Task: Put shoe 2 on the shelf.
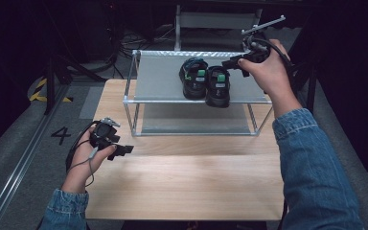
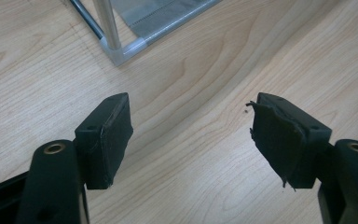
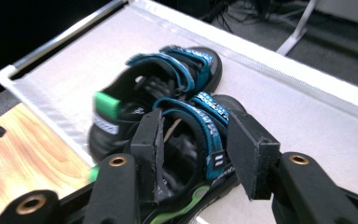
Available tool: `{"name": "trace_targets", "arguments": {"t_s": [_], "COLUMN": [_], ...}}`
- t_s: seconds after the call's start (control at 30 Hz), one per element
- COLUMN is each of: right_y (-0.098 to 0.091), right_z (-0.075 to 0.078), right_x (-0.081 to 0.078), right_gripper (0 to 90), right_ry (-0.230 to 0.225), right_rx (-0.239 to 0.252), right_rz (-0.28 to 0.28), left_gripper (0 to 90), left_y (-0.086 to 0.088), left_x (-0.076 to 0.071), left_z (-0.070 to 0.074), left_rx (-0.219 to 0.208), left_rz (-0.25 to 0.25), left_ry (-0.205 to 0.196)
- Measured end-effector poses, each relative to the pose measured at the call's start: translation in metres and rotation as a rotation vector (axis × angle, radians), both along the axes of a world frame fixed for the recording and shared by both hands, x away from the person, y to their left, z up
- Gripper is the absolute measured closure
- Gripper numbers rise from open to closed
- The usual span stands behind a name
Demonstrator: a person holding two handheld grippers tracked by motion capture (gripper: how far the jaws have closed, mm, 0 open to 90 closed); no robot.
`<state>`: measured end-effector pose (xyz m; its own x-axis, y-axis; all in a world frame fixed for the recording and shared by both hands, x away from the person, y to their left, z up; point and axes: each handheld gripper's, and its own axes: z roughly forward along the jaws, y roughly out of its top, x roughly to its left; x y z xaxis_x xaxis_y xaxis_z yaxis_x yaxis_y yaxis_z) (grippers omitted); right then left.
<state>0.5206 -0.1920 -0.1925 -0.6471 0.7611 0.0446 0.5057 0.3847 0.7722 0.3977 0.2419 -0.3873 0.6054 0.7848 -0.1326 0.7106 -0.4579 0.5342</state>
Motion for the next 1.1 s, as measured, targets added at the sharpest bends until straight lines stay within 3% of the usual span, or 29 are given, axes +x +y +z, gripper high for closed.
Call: {"name": "trace_targets", "arguments": {"t_s": [0.2,0.5,0.63,0.77,1.1], "right_y": [-0.007,-0.011,-0.009,-0.004,0.006], "right_z": [0.011,-0.002,-0.012,-0.035,-0.079], "right_x": [-0.039,-0.081,-0.088,-0.092,-0.088], "right_gripper": [59.0,62.1,63.4,66.8,80.0], "right_ry": [-0.046,-0.029,-0.019,0.016,0.085], "right_rx": [0.039,0.047,0.053,0.045,0.030], "right_rz": [0.037,0.083,0.107,0.126,0.158], "left_gripper": [29.1,29.0,29.0,29.0,29.0], "left_y": [-0.005,-0.013,-0.015,-0.014,-0.011], "left_x": [0.002,0.004,0.005,0.006,0.006], "left_z": [0.003,0.004,0.003,0.002,0.000], "left_rx": [0.005,0.012,0.006,0.011,0.013], "left_rz": [-0.017,-0.030,-0.027,-0.028,-0.025], "left_ry": [-0.007,-0.007,-0.003,-0.002,0.003]}}
